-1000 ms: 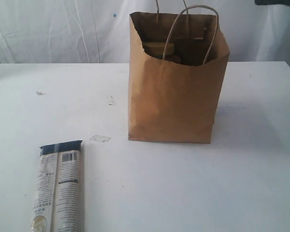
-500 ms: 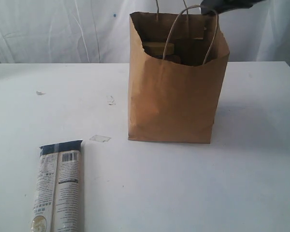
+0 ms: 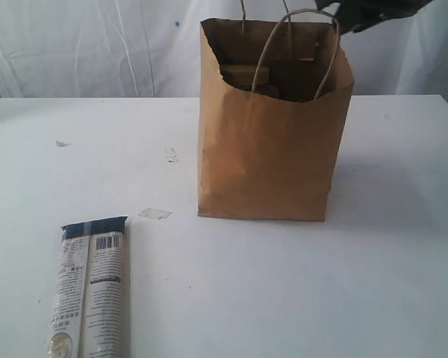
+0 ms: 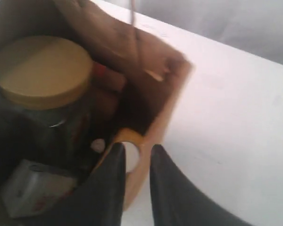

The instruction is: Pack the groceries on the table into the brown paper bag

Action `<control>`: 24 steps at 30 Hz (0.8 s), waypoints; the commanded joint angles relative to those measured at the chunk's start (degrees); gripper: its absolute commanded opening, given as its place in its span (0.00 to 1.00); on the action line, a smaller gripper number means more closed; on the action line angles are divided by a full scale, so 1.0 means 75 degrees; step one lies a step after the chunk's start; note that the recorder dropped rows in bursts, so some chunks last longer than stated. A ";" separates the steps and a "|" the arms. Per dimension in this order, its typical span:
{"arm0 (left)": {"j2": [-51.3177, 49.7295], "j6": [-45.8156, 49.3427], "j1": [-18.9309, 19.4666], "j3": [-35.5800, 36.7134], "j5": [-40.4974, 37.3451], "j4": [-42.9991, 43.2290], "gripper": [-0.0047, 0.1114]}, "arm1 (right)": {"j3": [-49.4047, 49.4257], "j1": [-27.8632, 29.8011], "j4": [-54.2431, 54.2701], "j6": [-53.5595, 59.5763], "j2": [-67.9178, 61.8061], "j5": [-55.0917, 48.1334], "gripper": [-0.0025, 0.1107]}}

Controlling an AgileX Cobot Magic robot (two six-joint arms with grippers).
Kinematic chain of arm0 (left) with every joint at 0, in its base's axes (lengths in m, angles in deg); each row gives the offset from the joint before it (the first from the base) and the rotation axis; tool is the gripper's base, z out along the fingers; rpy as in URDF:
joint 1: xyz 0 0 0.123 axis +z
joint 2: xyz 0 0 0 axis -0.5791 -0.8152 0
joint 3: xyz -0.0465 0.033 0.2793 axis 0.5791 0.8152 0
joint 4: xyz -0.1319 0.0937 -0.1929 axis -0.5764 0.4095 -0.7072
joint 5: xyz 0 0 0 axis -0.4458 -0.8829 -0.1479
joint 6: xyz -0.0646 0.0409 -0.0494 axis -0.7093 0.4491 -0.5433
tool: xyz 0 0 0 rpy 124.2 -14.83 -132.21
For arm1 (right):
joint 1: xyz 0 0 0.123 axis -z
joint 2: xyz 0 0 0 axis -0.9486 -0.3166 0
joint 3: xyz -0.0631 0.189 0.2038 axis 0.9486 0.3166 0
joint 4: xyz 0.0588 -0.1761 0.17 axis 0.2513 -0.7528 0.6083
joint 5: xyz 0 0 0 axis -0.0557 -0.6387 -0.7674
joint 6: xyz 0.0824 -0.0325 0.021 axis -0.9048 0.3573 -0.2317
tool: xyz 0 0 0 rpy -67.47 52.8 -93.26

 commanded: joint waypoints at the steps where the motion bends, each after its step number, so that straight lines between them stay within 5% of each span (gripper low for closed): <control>1: 0.0031 0.0017 0.0014 0.0034 0.0004 0.0025 0.04 | -0.0046 0.0184 -0.2836 -0.1918 0.0281 0.0340 0.05; 11: 0.0031 0.0017 0.0014 0.0034 0.0004 0.0025 0.04 | 0.2087 0.1655 -0.3324 -0.2854 0.0350 0.0539 0.02; 21: 0.0031 0.0017 0.0014 0.0034 0.0004 0.0025 0.04 | 0.7138 0.1948 -0.3337 -0.4201 0.4298 0.6245 0.02; 24: 0.0031 0.0017 0.0014 0.0034 0.0004 0.0025 0.04 | 0.8175 0.1948 -0.3337 -0.4027 0.6120 0.6897 0.02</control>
